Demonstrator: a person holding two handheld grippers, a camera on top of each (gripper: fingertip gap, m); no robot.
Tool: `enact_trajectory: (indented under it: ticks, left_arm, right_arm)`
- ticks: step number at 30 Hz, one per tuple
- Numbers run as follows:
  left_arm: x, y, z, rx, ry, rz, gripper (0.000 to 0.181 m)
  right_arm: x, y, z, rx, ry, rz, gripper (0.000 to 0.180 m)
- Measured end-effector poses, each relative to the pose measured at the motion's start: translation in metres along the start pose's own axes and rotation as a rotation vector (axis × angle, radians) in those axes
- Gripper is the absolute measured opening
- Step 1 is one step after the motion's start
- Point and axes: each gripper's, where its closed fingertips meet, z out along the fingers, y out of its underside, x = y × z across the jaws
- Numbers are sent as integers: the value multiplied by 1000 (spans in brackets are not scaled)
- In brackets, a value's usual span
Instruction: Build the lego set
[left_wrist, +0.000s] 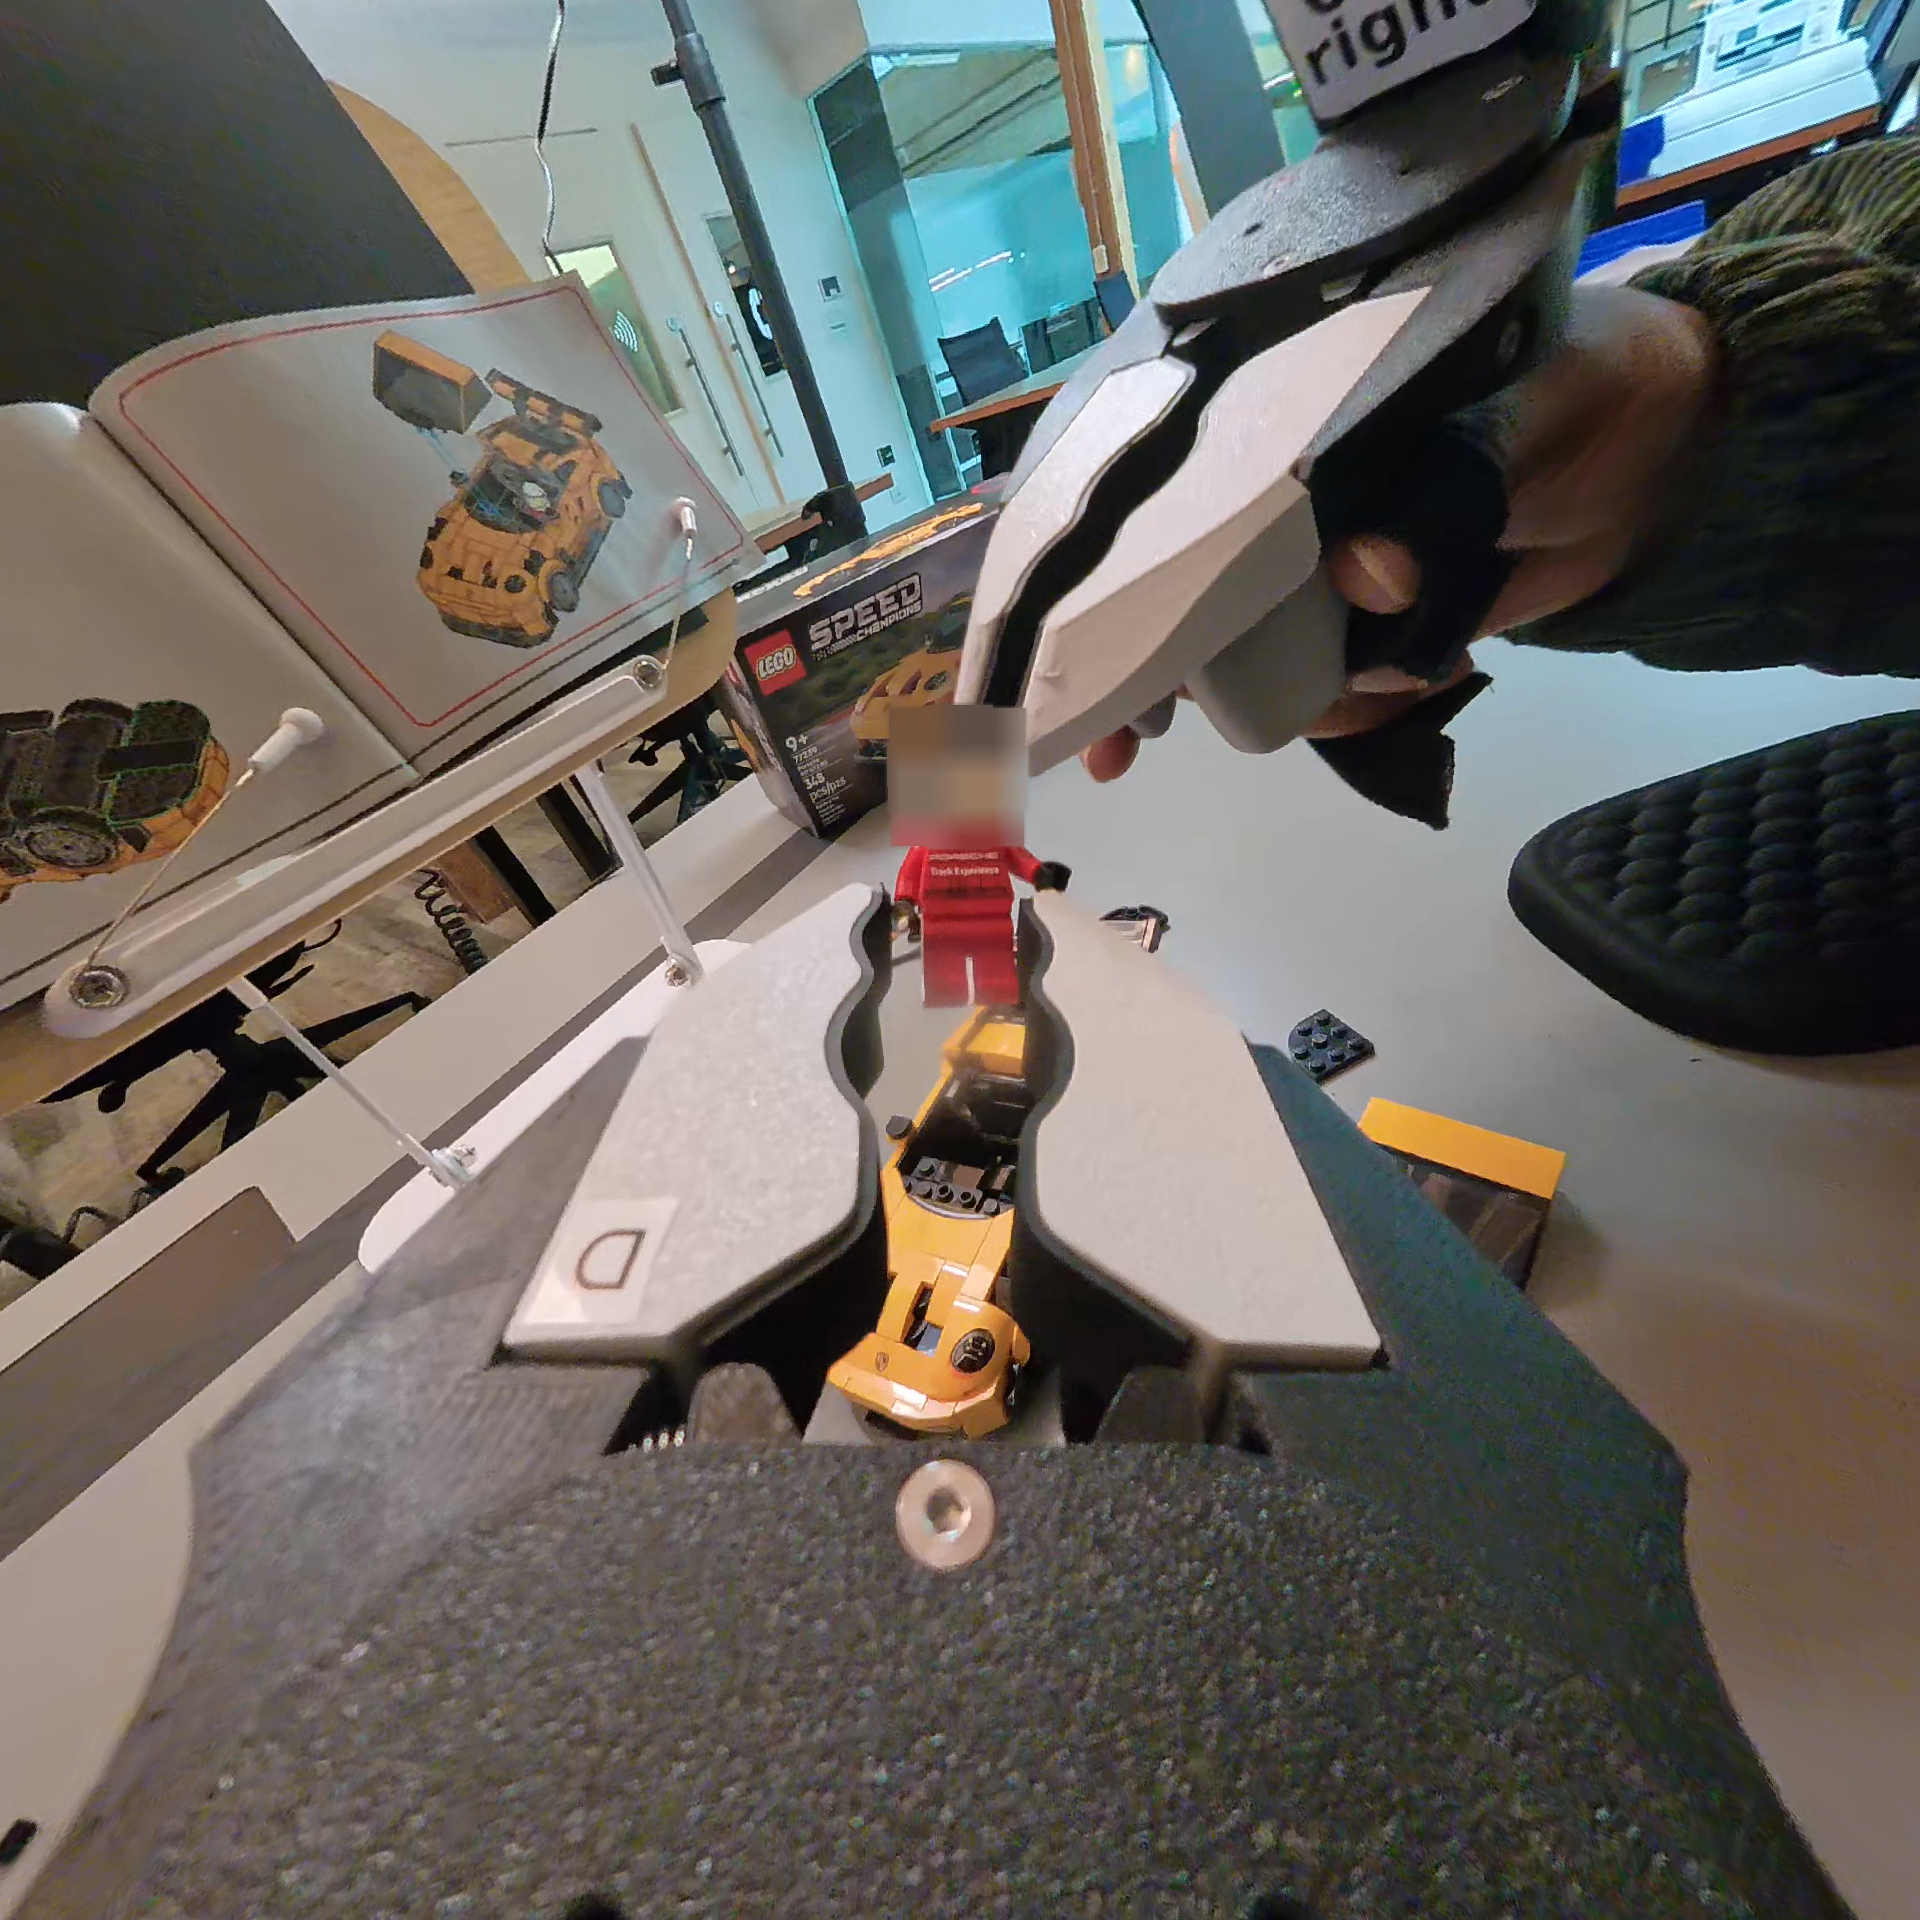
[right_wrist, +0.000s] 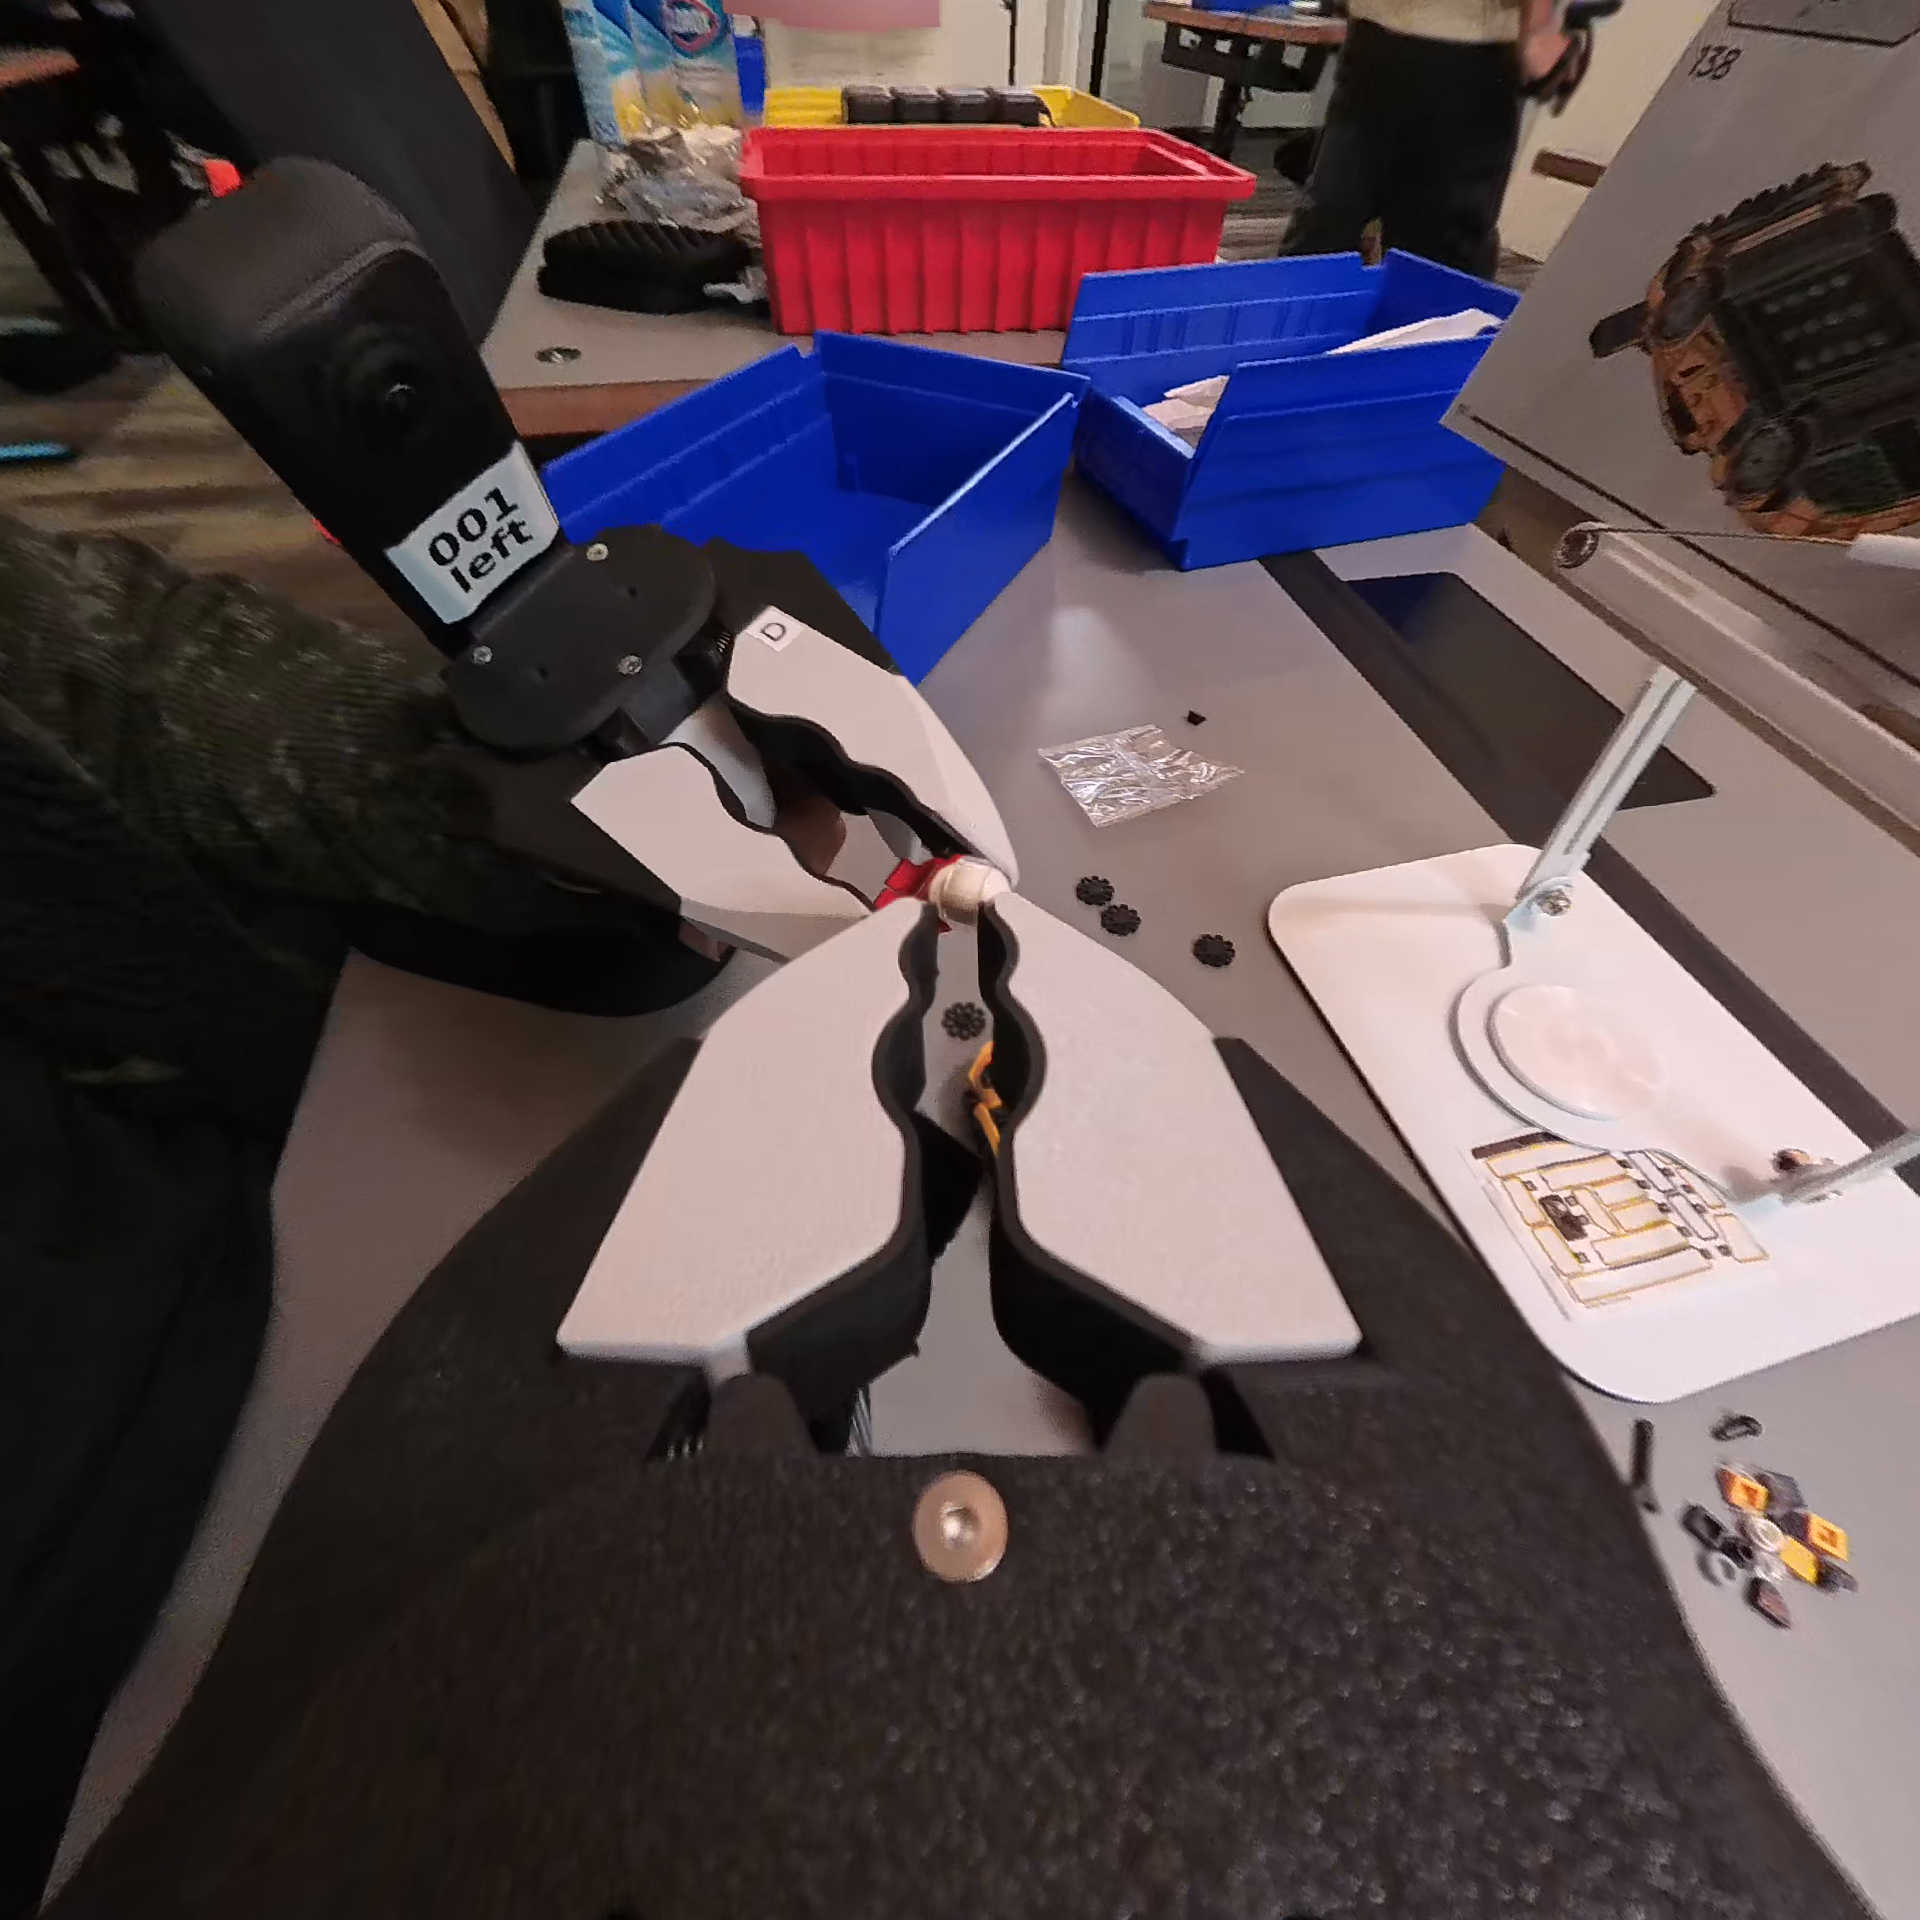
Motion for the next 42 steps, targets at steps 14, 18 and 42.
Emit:
enact_trajectory:
  ticks: [14, 18, 42]
  left_arm:
    - [7, -1, 0, 3, 56, -23, 22]
    - [18, -2, 0, 11, 121, -23, 22]
    - [30, -1, 1, 7, 203, -52, 22]
  right_arm:
    - [-3, 7, -9, -83, -79, -295, 19]
    - [-6, 10, -10, -130, -172, -358, 20]
    - [-18, 13, -14, -162, -260, -346, 12]
